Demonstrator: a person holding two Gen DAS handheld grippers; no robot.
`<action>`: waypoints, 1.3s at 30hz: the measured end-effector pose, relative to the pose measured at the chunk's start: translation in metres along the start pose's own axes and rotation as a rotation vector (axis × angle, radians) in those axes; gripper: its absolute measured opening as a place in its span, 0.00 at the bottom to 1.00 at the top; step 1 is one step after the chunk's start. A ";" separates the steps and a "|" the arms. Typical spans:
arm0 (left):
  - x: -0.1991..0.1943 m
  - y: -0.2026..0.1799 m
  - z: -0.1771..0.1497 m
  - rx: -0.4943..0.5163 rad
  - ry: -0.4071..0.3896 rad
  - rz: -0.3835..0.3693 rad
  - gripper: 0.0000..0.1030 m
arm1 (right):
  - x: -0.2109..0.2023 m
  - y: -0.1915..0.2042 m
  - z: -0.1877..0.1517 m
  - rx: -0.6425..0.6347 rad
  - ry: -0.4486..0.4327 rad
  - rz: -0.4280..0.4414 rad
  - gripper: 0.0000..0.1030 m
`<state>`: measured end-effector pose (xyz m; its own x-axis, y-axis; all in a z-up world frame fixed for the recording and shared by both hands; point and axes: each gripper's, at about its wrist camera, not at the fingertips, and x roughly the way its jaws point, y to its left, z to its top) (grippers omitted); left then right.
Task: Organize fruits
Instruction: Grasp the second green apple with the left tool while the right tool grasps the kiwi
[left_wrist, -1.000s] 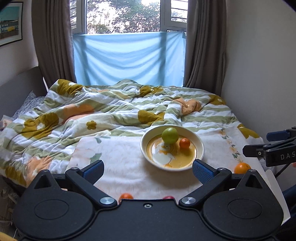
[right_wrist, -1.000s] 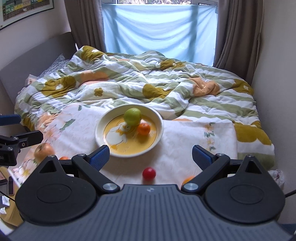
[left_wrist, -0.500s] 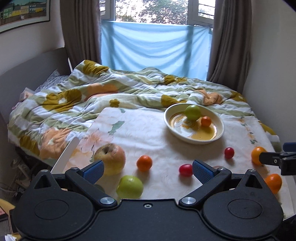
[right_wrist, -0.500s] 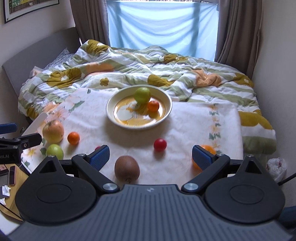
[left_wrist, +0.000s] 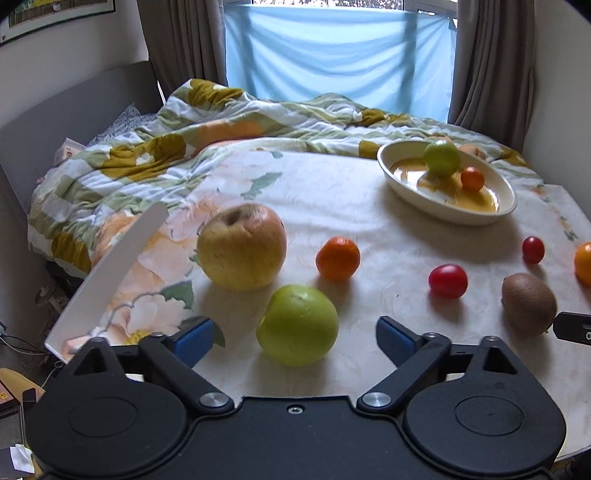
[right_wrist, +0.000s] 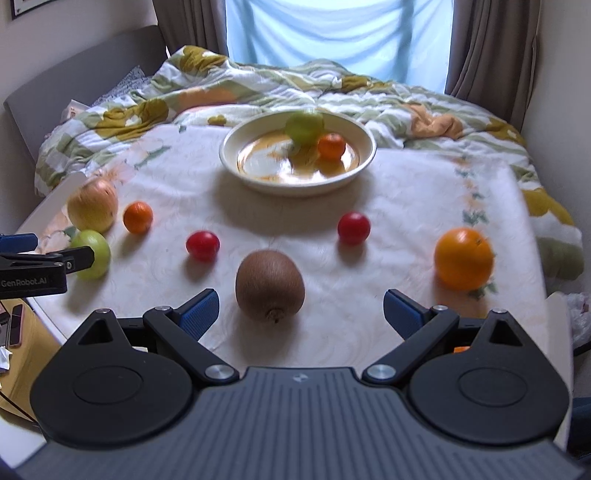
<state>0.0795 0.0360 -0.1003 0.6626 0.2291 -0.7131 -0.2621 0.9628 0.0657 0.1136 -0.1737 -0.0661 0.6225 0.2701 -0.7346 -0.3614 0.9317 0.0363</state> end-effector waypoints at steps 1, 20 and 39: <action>0.004 0.000 -0.001 0.005 0.005 0.003 0.89 | 0.005 0.000 -0.002 0.005 0.004 0.000 1.00; 0.026 0.001 0.002 0.081 0.033 -0.027 0.56 | 0.043 0.005 -0.006 0.017 0.048 -0.023 1.00; 0.013 0.003 -0.002 0.082 0.039 -0.045 0.56 | 0.062 0.019 0.004 -0.032 0.046 0.031 0.67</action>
<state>0.0854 0.0419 -0.1107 0.6444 0.1815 -0.7428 -0.1737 0.9808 0.0890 0.1482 -0.1384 -0.1085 0.5782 0.2865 -0.7639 -0.4027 0.9145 0.0382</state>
